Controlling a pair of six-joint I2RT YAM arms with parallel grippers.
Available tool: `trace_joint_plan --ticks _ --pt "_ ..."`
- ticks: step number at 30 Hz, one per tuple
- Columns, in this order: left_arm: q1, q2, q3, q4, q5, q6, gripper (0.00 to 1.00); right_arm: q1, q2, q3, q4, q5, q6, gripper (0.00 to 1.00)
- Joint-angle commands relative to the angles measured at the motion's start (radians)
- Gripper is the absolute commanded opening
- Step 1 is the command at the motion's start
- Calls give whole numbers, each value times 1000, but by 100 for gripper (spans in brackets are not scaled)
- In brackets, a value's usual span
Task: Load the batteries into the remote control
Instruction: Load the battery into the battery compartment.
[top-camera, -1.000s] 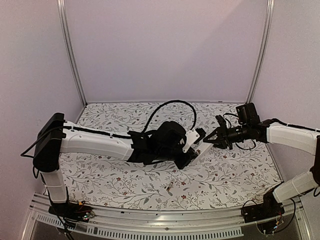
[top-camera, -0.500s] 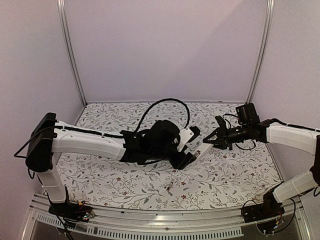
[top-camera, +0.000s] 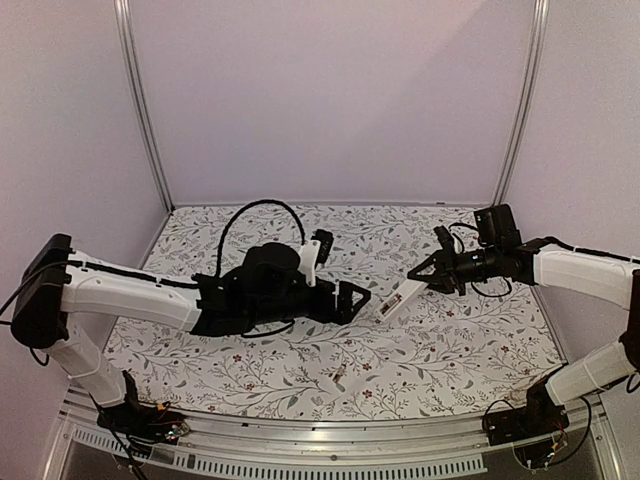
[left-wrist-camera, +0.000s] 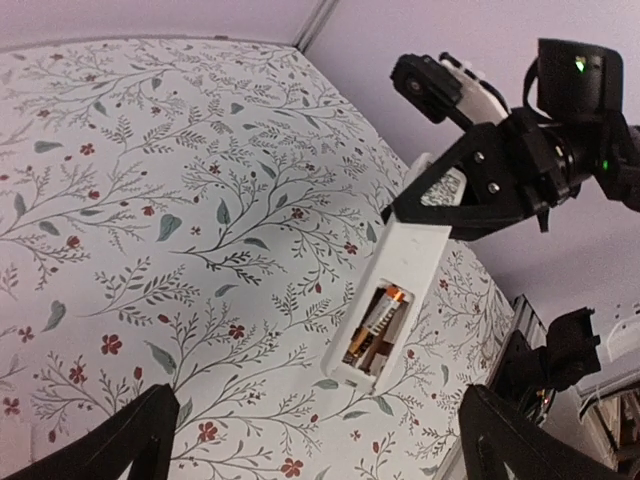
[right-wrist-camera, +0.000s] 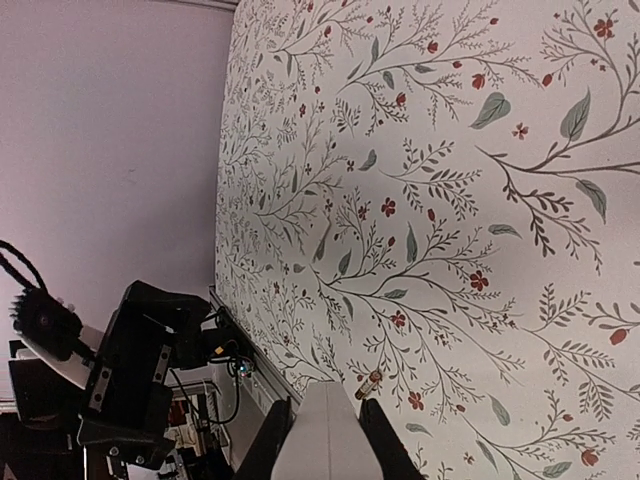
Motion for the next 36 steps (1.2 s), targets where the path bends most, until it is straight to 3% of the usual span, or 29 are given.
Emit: trace_joint_plan --ticks 1,4,10,26,36 --pt "80 0 -126 242 60 -428 100 -2 -25 3 60 21 16 0" --pt "79 50 -178 413 90 -545 100 -2 -27 3 81 23 35 0" --pt "61 150 -160 575 118 -679 100 3 -30 9 94 29 52 0" --pt "39 327 -35 659 140 -824 97 27 -33 24 106 47 65 0" --pt "31 359 35 616 140 -799 89 33 -28 25 112 46 69 0"
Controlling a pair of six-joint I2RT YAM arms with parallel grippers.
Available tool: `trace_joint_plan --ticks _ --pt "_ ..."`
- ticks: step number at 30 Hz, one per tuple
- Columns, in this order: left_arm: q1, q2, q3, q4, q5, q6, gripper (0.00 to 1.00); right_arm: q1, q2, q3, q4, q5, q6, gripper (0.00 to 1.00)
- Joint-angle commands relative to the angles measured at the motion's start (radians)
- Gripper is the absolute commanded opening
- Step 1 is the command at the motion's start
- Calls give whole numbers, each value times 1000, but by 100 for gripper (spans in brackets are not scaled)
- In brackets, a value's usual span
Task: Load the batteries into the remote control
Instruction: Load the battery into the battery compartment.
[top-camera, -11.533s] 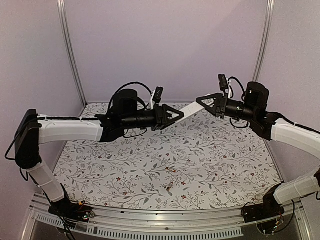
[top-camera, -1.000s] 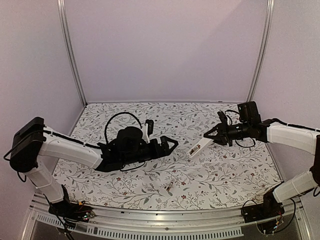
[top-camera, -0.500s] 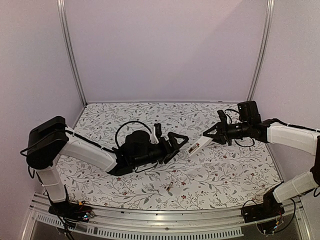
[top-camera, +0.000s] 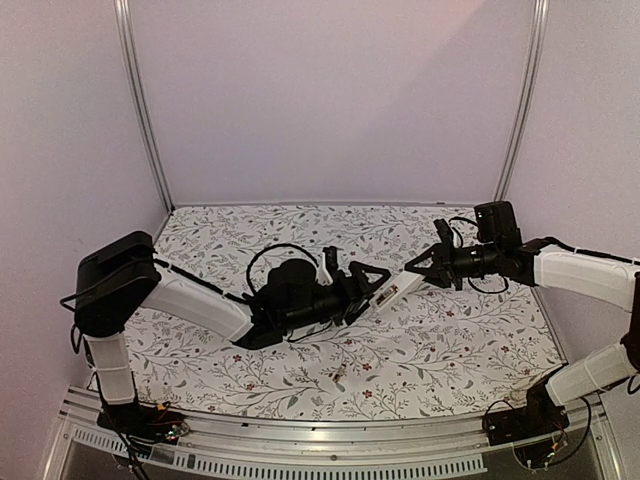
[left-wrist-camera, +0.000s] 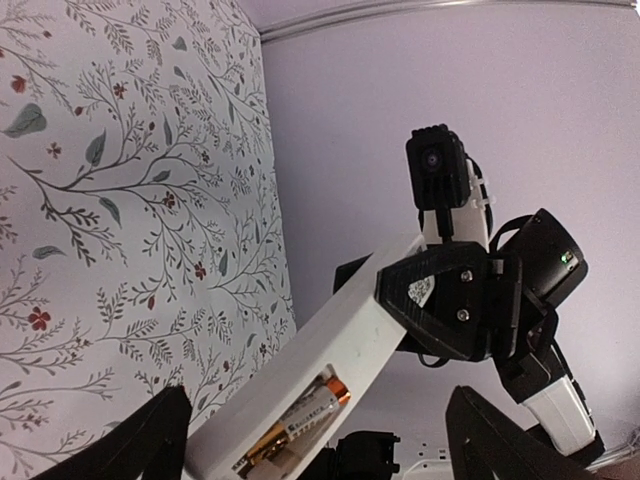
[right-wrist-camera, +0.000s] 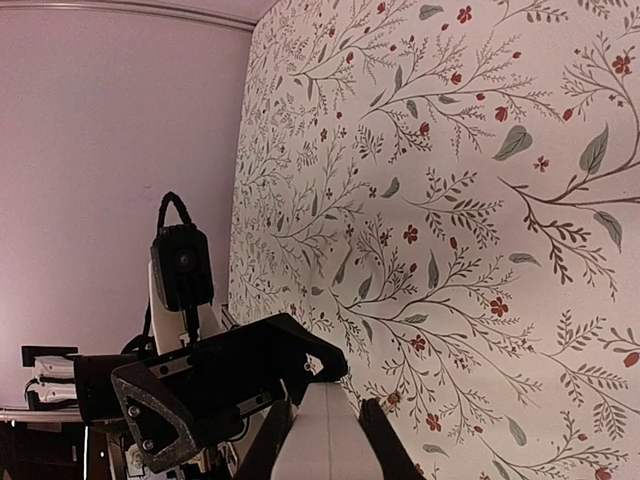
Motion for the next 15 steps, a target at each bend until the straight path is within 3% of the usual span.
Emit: trace_joint_plan --ticks 1,15 --pt "-14 25 33 3 27 10 88 9 -16 24 26 7 3 0" --pt "-15 40 91 -93 53 54 82 11 -12 27 23 11 -2 0"
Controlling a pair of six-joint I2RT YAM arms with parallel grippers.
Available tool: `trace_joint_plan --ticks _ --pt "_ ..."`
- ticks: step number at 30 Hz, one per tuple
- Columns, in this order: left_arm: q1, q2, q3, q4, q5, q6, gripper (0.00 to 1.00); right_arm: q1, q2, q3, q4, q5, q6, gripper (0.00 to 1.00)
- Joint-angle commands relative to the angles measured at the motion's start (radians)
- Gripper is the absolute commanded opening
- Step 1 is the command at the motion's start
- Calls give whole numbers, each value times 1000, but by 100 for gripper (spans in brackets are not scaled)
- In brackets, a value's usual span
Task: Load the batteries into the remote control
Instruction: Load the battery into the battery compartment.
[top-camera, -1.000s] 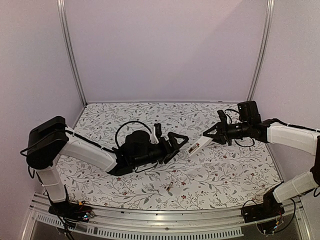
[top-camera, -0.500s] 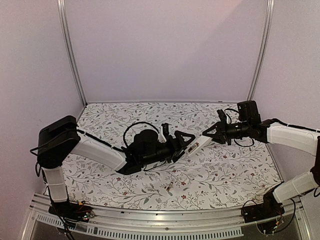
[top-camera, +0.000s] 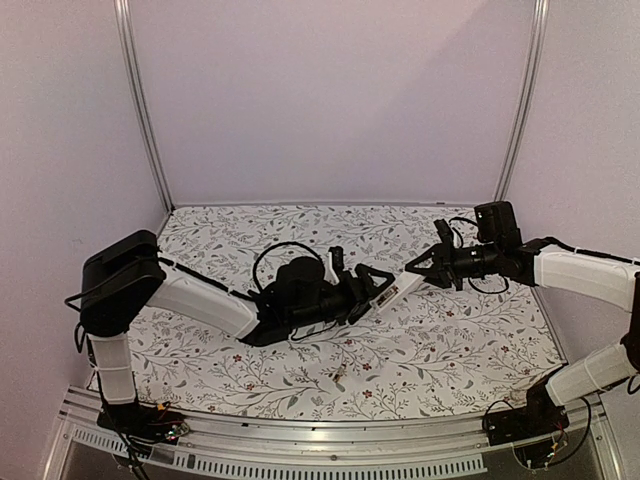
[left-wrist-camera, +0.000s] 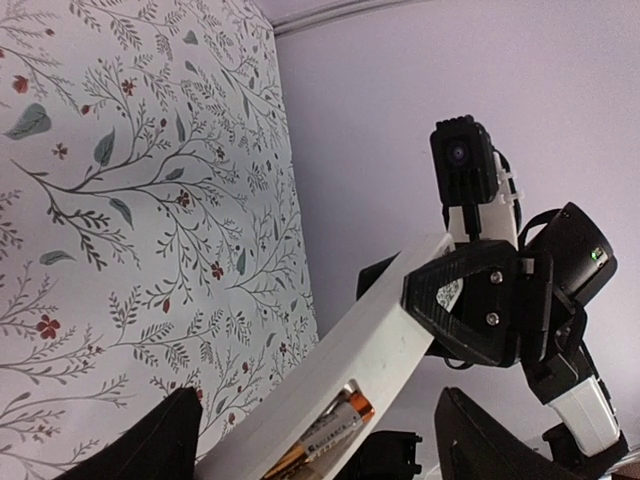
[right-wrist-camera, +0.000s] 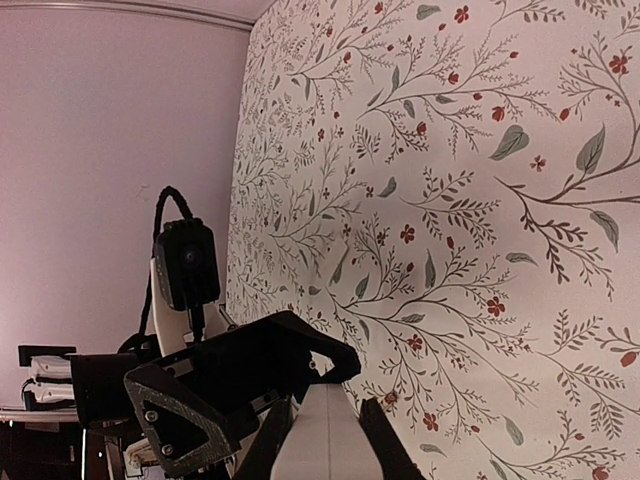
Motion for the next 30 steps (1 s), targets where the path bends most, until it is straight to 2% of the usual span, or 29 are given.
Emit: trace_joint_plan --ticks 1,13,20,30 --pt "-15 14 40 -24 46 19 81 11 -10 27 28 10 -1 0" --pt "-14 18 84 -93 65 56 77 11 -7 38 8 16 -17 0" --pt "-11 24 73 -79 67 41 68 11 -12 40 3 10 -20 0" --pt "3 22 33 -35 65 18 50 11 -21 48 6 -4 -18 0"
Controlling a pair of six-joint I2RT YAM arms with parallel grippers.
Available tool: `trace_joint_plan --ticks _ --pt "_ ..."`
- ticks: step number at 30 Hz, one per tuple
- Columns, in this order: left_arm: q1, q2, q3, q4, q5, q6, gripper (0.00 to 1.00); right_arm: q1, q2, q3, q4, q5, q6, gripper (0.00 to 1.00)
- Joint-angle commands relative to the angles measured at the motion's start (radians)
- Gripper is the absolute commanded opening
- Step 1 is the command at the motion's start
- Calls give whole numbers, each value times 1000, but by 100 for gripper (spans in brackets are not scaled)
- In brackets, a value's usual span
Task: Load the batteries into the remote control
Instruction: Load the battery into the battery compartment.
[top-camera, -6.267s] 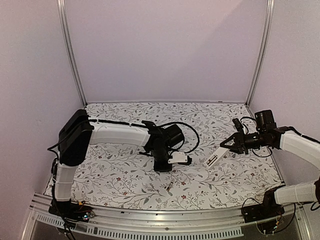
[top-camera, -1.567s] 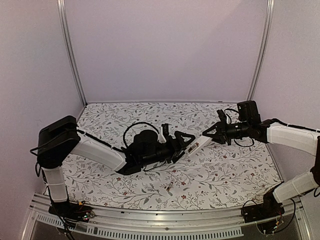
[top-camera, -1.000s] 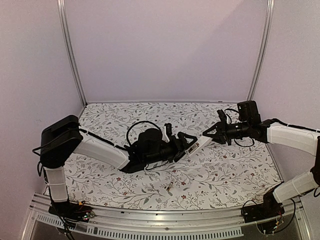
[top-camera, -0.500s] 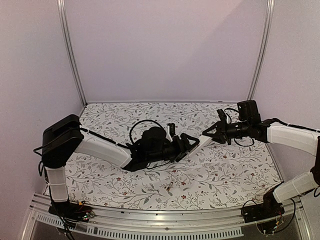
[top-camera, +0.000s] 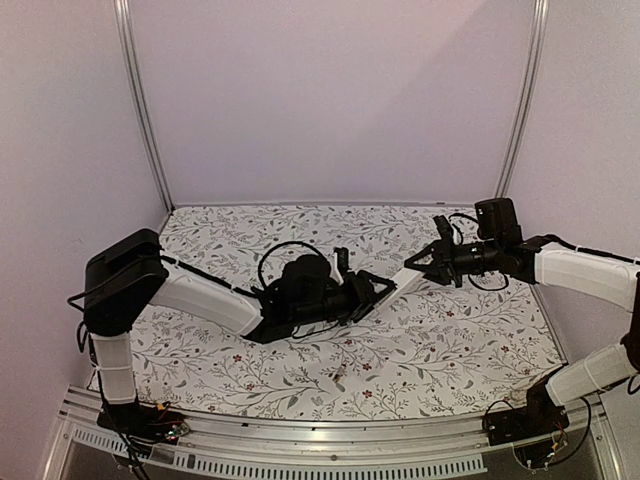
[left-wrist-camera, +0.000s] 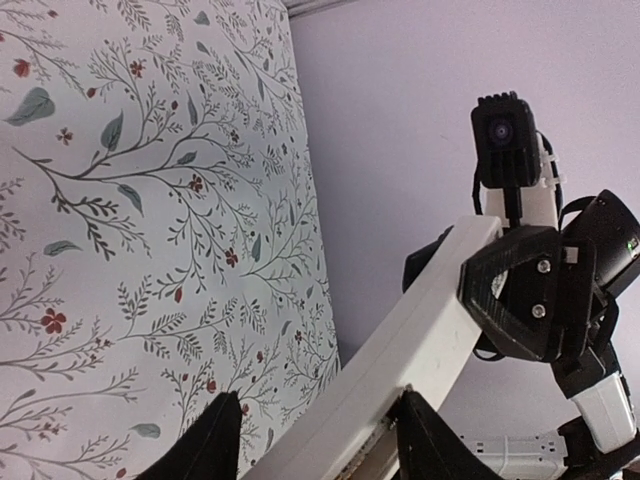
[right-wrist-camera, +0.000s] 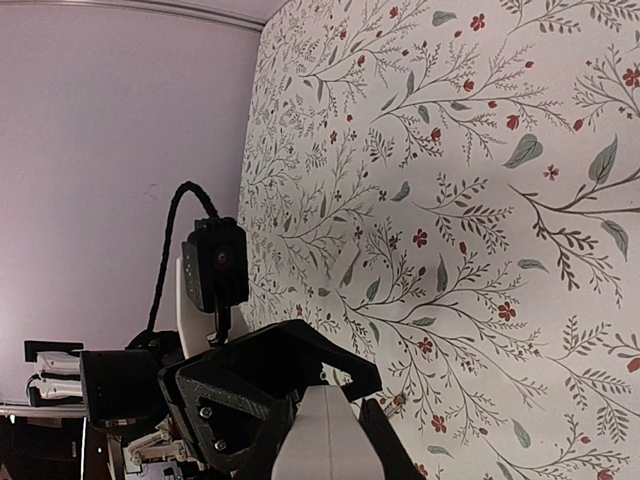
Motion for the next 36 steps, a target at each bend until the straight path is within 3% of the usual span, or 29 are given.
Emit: trace_joint_plan --ticks 1,11,23,26,32,36 --pt "-1 5 -17 53 24 -5 49 10 -21 31 11 4 -12 0" --pt "5 -22 -57 46 7 9 45 -8 -40 42 51 -33 16 0" --pt "36 -89 -93 2 37 136 64 -22 -58 37 56 -87 5 0" --pt "41 -119 -78 -30 70 210 66 -22 -56 32 54 -92 -1 0" --pt "62 -184 -61 -30 218 406 82 -22 -50 37 42 -130 -29 0" --pt "116 -237 -58 -64 388 518 81 -23 -52 50 6 -169 -74 0"
